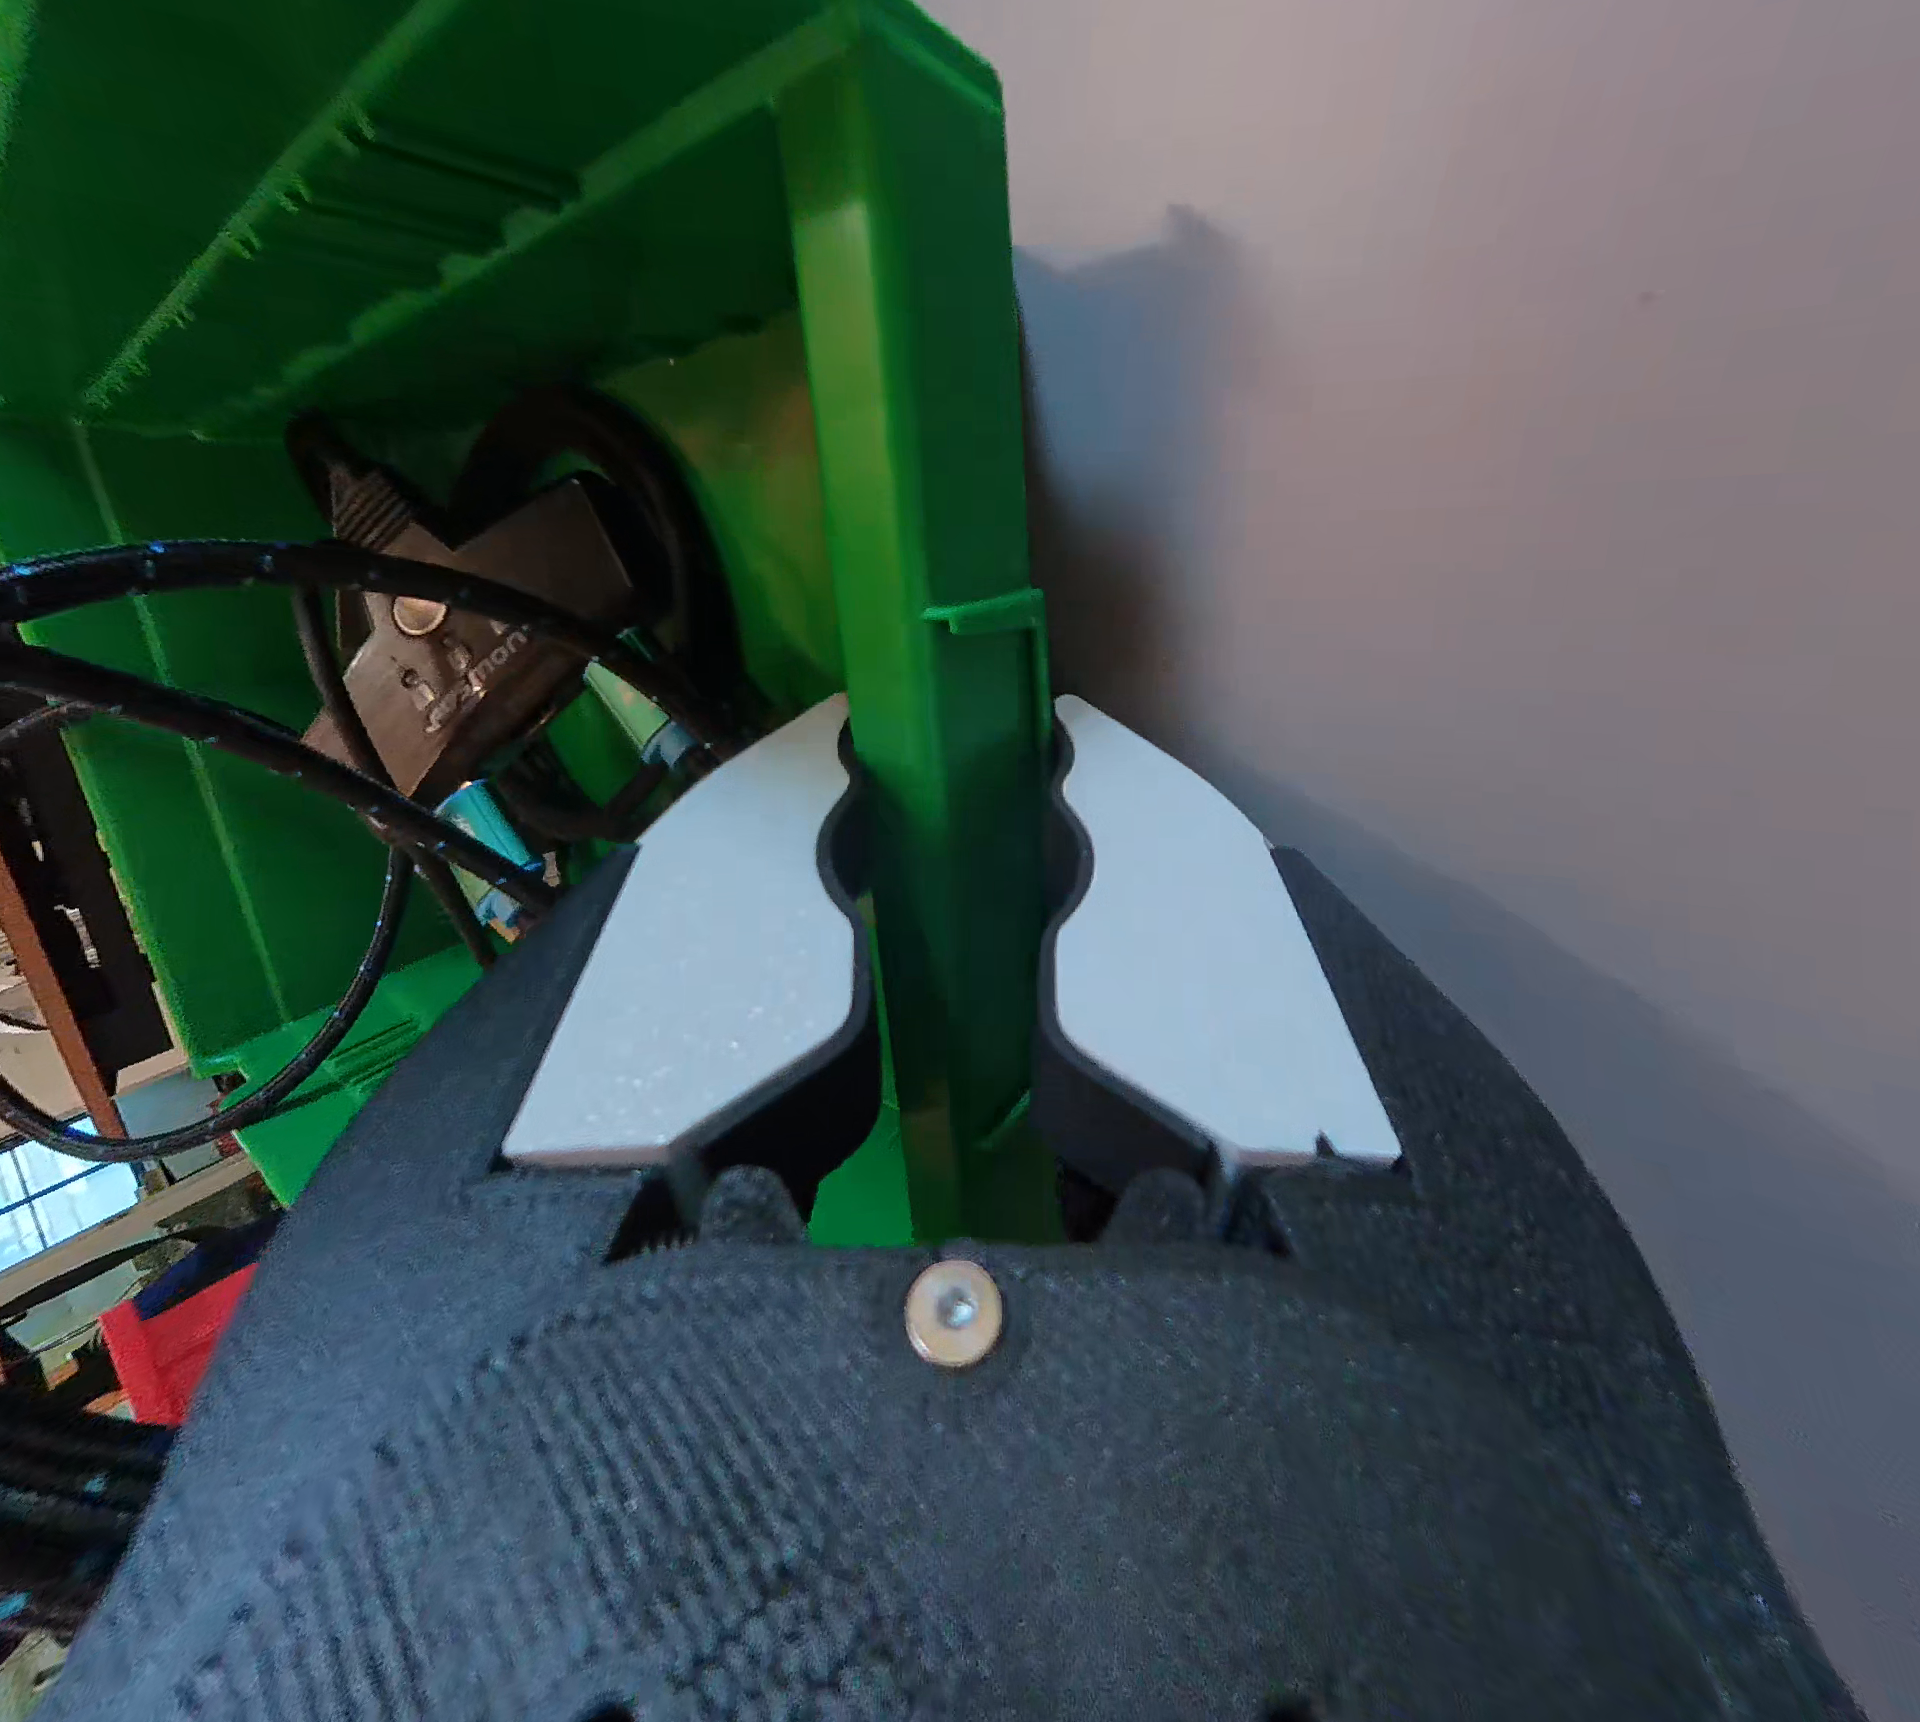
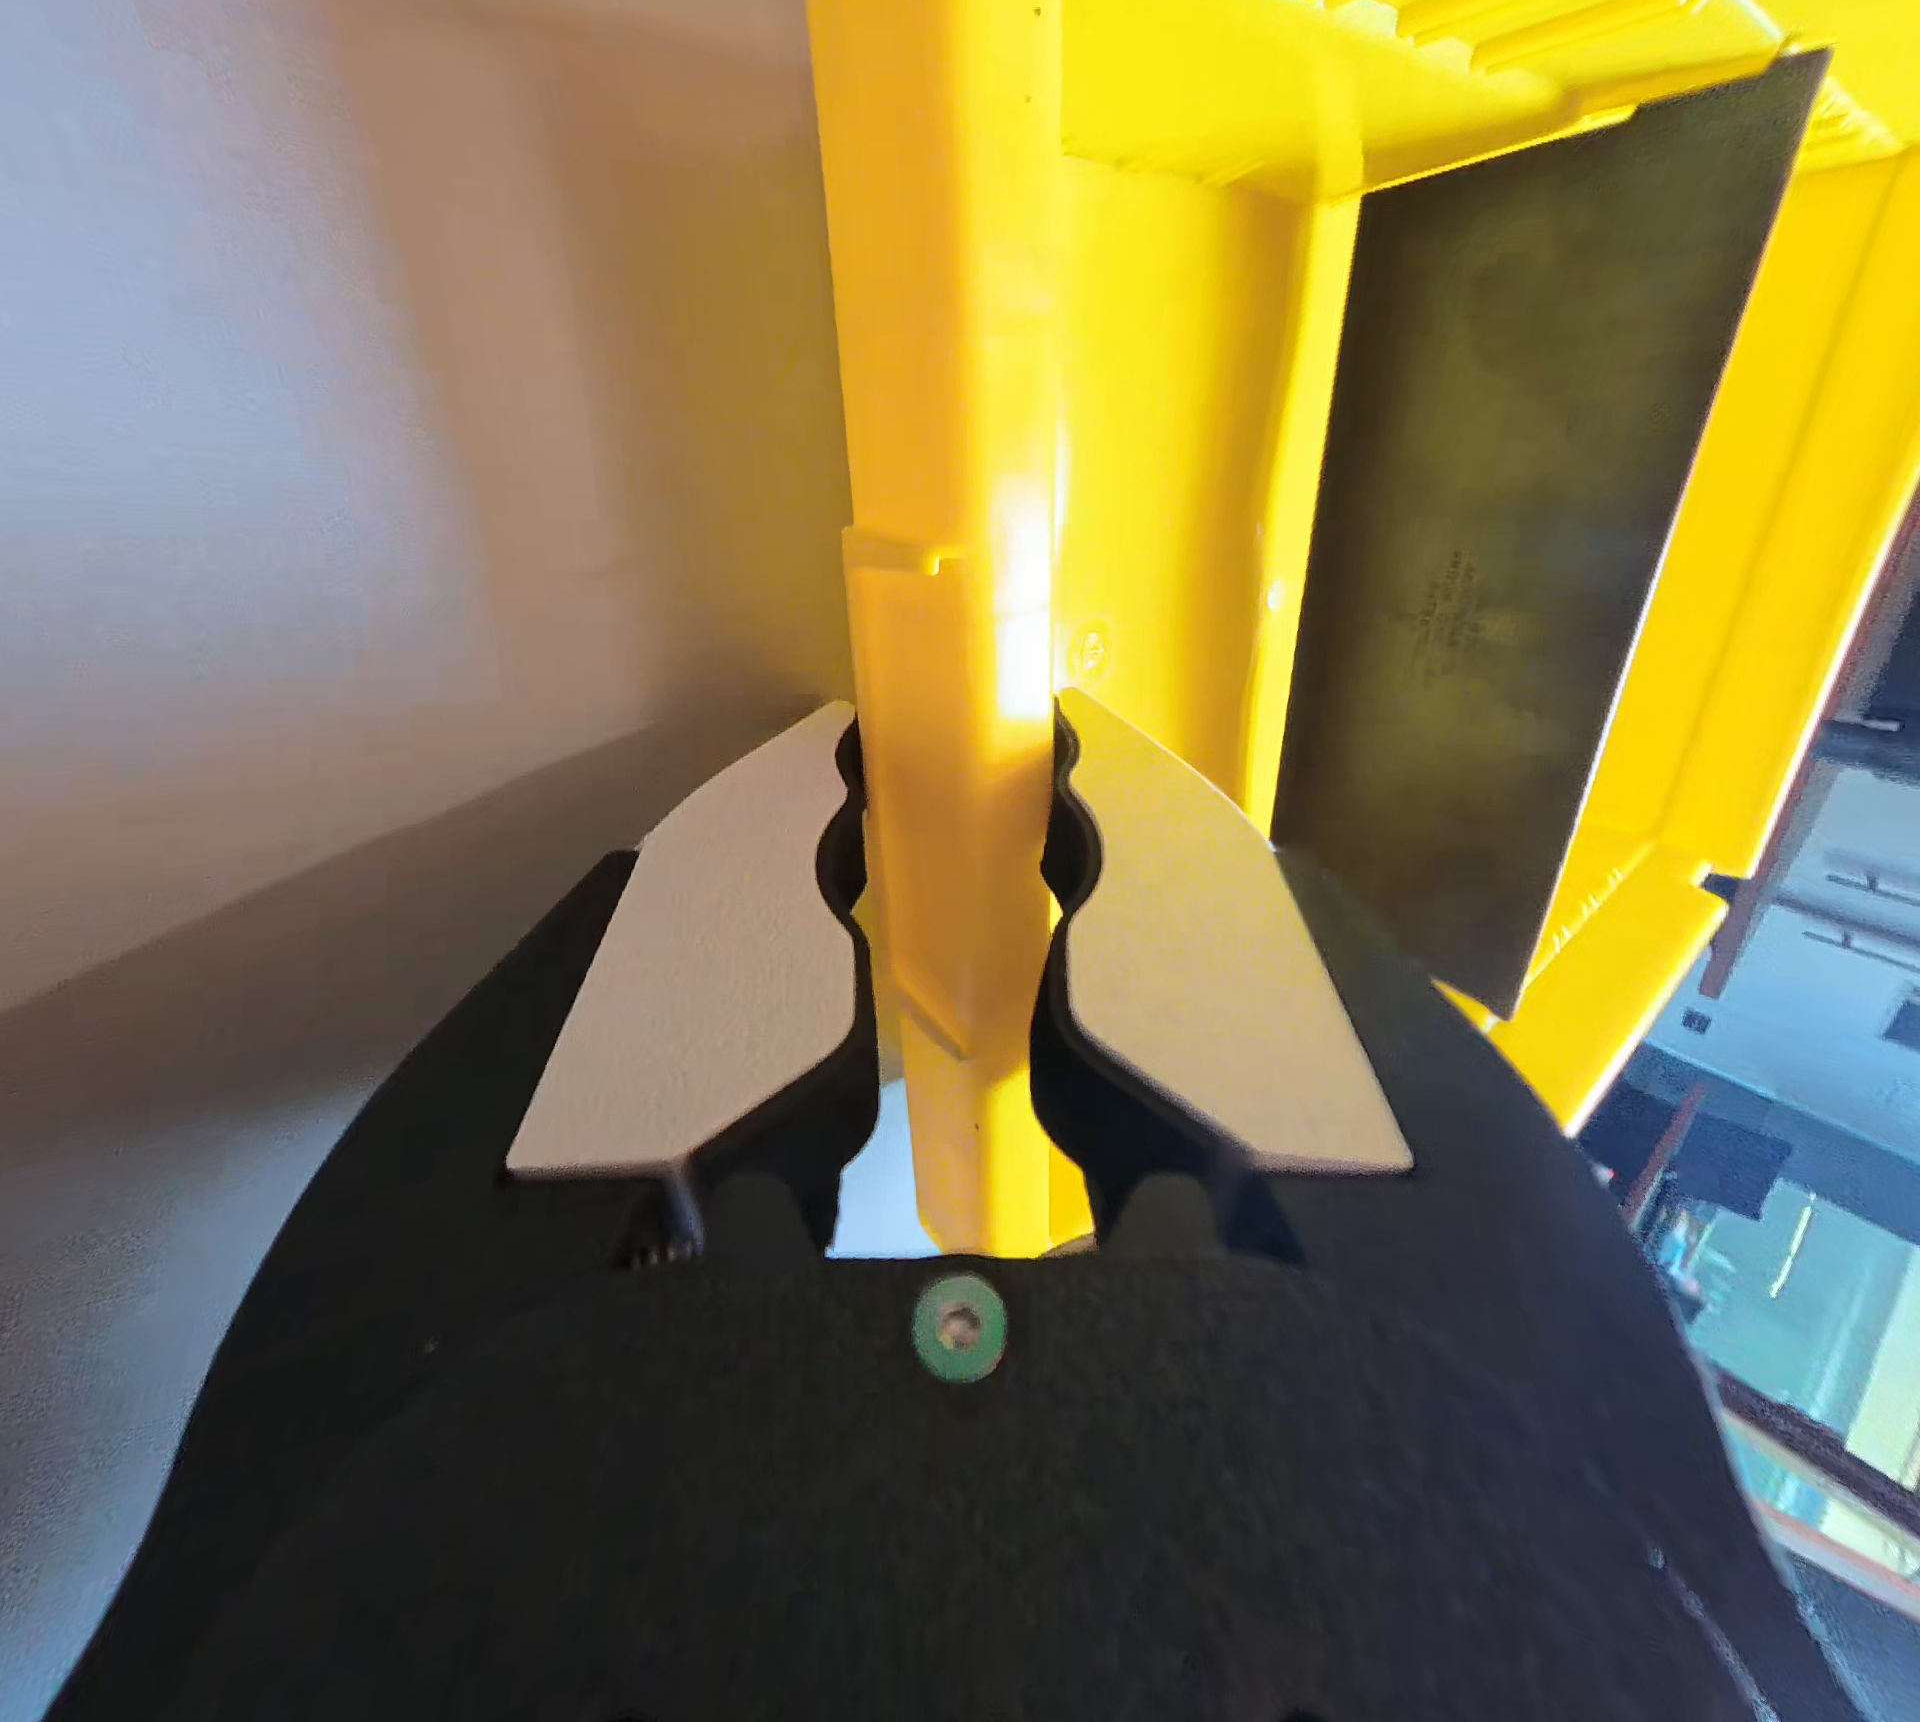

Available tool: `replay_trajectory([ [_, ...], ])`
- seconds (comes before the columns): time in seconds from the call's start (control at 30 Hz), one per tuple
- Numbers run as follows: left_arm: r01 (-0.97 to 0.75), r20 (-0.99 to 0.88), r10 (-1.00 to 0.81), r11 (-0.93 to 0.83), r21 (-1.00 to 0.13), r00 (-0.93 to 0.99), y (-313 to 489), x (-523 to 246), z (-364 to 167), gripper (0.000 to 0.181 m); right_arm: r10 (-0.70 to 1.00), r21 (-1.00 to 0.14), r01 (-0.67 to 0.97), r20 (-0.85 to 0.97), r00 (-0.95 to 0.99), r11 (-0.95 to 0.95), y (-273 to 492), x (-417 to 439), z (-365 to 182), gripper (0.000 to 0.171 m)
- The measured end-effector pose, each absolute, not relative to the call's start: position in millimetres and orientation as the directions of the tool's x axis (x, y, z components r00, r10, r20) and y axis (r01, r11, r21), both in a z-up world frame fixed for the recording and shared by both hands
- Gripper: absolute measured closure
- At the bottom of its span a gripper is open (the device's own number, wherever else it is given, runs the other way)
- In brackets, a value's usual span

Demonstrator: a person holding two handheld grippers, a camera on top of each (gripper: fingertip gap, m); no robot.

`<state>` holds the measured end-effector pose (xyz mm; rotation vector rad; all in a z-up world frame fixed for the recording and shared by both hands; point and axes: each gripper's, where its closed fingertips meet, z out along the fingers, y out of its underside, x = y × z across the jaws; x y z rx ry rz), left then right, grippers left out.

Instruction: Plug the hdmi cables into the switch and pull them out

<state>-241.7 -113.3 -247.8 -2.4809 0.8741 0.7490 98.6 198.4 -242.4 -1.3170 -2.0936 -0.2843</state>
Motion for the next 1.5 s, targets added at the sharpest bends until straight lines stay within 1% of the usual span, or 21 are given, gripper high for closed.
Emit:
replay_trajectory([
  [0.13,-0.652,-0.620,-0.409,-0.723,-0.228,0.670,-99.1,-255.1,-246.4,0.150,0.759,-0.226,0.879,0.618,-0.204,0.420,215.1,91.3,-234.0,0.134],
  [0.17,-0.628,-0.634,-0.366,-0.737,-0.249,0.681,-95.9,-261.7,-244.6,0.146,0.774,-0.264,0.870,0.604,-0.188,0.417,210.7,89.2,-228.7,0.132],
  [0.2,-0.591,-0.655,-0.300,-0.757,-0.278,0.694,-92.9,-270.5,-241.3,0.137,0.791,-0.309,0.855,0.586,-0.174,0.417,203.7,86.7,-221.5,0.129],
  [0.27,-0.531,-0.693,-0.200,-0.791,-0.303,0.693,-93.8,-285.2,-236.4,0.127,0.812,-0.410,0.811,0.570,-0.129,0.417,190.1,80.6,-198.8,0.129],
  [0.3,-0.530,-0.705,-0.187,-0.792,-0.303,0.684,-96.3,-286.0,-234.7,0.126,0.827,-0.465,0.781,0.550,-0.114,0.417,180.9,77.5,-185.6,0.129],
  [0.33,-0.542,-0.705,-0.183,-0.774,-0.327,0.685,-97.5,-280.1,-230.6,0.130,0.842,-0.525,0.745,0.531,-0.093,0.413,172.4,73.7,-170.5,0.129],
  [0.37,-0.552,-0.696,-0.166,-0.743,-0.377,0.698,-97.7,-270.6,-222.1,0.134,0.850,-0.580,0.705,0.523,-0.063,0.409,166.5,69.7,-153.3,0.130],
  [0.47,-0.520,-0.602,-0.098,-0.623,-0.584,0.793,-100.6,-238.7,-177.3,0.139,0.851,-0.696,0.588,0.524,0.025,0.412,156.5,58.1,-101.6,0.132],
  [0.57,-0.448,-0.491,-0.019,-0.441,-0.778,0.871,-108.7,-220.2,-103.3,0.141,0.868,-0.793,0.468,0.486,0.100,0.390,148.6,44.6,-56.8,0.137],
  [0.6,-0.434,-0.475,0.011,-0.390,-0.812,0.880,-113.0,-221.6,-78.1,0.141,0.872,-0.817,0.430,0.474,0.121,0.384,147.2,40.4,-44.8,0.137],
  [0.67,-0.424,-0.469,0.058,-0.343,-0.838,0.881,-120.2,-233.8,-38.7,0.140,0.883,-0.856,0.363,0.445,0.152,0.369,145.0,32.9,-27.6,0.140],
  [0.73,-0.414,-0.475,0.082,-0.375,-0.829,0.876,-121.4,-255.3,-17.8,0.136,0.903,-0.890,0.309,0.398,0.163,0.336,142.8,26.3,-20.0,0.141],
  [0.8,-0.401,-0.472,0.088,-0.408,-0.820,0.877,-115.4,-276.7,-5.0,0.138,0.923,-0.916,0.273,0.346,0.171,0.293,143.5,21.1,-20.0,0.144],
  [0.87,-0.375,-0.453,0.067,-0.461,-0.804,0.889,-104.4,-294.8,-1.7,0.138,0.930,-0.920,0.278,0.327,0.165,0.274,146.8,17.9,-27.1,0.145],
  [0.9,-0.374,-0.457,0.047,-0.506,-0.777,0.888,-98.7,-304.1,-5.5,0.138,0.929,-0.917,0.290,0.330,0.169,0.274,149.8,18.0,-31.2,0.145],
  [1.07,-0.383,-0.458,-0.089,-0.700,-0.603,0.884,-70.8,-334.8,-47.8,0.138,0.927,-0.918,0.305,0.320,0.193,0.254,164.6,28.5,-42.7,0.146],
  [1.2,-0.431,-0.507,-0.181,-0.791,-0.434,0.843,-57.6,-354.4,-82.6,0.137,0.933,-0.930,0.288,0.294,0.208,0.229,177.9,34.2,-44.6,0.149],
  [1.27,-0.425,-0.515,-0.210,-0.837,-0.344,0.831,-57.2,-367.1,-101.3,0.137,0.943,-0.939,0.276,0.264,0.204,0.203,181.4,33.2,-46.0,0.149],
  [1.3,-0.406,-0.508,-0.206,-0.856,-0.322,0.837,-56.2,-374.0,-109.1,0.137,0.946,-0.943,0.271,0.254,0.202,0.195,182.7,31.9,-46.5,0.150],
  [1.37,-0.323,-0.428,-0.162,-0.885,-0.335,0.889,-53.0,-383.7,-125.6,0.136,0.951,-0.947,0.263,0.239,0.194,0.185,183.7,28.1,-46.8,0.150],
  [1.5,-0.023,-0.129,0.039,-0.895,-0.445,0.991,-41.5,-400.2,-160.9,0.125,0.955,-0.948,0.254,0.239,0.174,0.191,182.1,19.5,-45.3,0.151],
])
